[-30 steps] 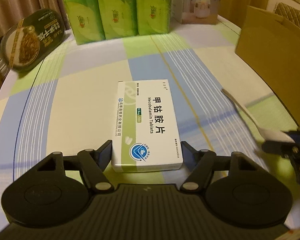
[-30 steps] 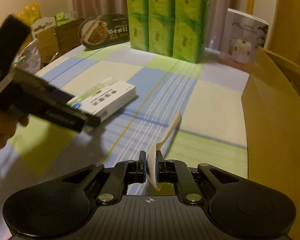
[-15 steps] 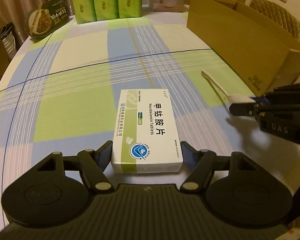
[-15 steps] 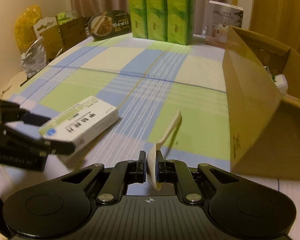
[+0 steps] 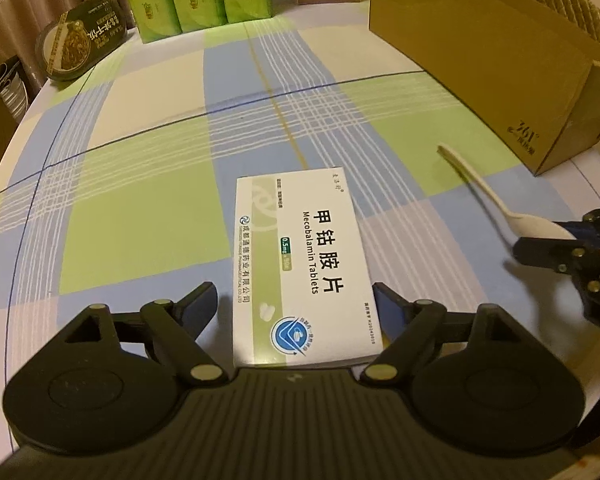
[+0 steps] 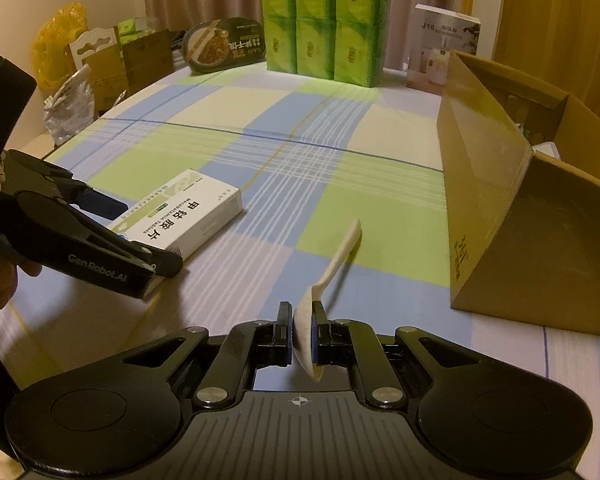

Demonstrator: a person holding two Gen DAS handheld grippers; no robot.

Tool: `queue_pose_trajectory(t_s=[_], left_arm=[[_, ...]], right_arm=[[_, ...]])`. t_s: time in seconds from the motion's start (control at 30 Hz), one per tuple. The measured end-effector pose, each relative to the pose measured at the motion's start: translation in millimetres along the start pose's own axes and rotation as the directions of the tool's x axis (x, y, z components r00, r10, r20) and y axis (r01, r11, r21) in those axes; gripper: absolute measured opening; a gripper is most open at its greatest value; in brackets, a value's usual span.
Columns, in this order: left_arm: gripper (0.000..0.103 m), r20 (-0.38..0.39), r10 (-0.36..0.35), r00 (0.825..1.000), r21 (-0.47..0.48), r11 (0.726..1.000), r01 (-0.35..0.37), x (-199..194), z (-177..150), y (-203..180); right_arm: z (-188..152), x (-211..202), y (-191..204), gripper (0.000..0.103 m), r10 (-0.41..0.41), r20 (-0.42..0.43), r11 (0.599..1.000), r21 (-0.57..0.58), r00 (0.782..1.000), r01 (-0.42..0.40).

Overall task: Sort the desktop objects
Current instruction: 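Carry the medicine box and spoon with both tools over the cardboard box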

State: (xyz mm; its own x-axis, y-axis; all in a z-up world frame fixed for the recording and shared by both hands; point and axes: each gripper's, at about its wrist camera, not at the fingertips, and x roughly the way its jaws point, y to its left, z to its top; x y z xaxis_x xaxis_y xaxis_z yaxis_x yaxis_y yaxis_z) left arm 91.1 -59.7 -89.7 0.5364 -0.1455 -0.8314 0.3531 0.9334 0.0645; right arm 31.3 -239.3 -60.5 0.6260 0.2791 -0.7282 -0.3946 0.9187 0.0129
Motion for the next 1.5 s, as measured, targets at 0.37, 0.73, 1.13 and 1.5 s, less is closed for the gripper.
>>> queue_pose_trajectory(t_s=[0.37, 0.73, 1.13, 1.5], left_arm=[[0.069, -0.003, 0.006, 1.000, -0.004, 1.000, -0.006, 6.6, 7.3, -2.5], [0.067, 0.008, -0.017, 1.000, -0.032, 0.999, 0.017, -21.6, -0.3, -6.4], [0.067, 0.044, -0.025, 0.999, -0.050, 0.998, 0.028, -51.1, -2.2, -14.1], [0.067, 0.083, -0.033, 0.996, -0.042, 0.998, 0.037, -69.9, 5.0, -22.3]], right_arm=[[0.9, 2.1, -3.7, 0.005, 0.008, -0.003, 1.000, 0.014, 1.000, -0.008], [6.4, -13.6, 2.8, 0.005, 0.017, 0.037, 1.000, 0.000, 0.999, -0.017], [15.6, -37.9, 8.3, 0.005, 0.002, 0.100, 1.000, -0.012, 0.995, -0.001], [20.9, -59.3, 7.3, 0.005, -0.020, 0.156, 1.000, -0.017, 0.988, 0.023]])
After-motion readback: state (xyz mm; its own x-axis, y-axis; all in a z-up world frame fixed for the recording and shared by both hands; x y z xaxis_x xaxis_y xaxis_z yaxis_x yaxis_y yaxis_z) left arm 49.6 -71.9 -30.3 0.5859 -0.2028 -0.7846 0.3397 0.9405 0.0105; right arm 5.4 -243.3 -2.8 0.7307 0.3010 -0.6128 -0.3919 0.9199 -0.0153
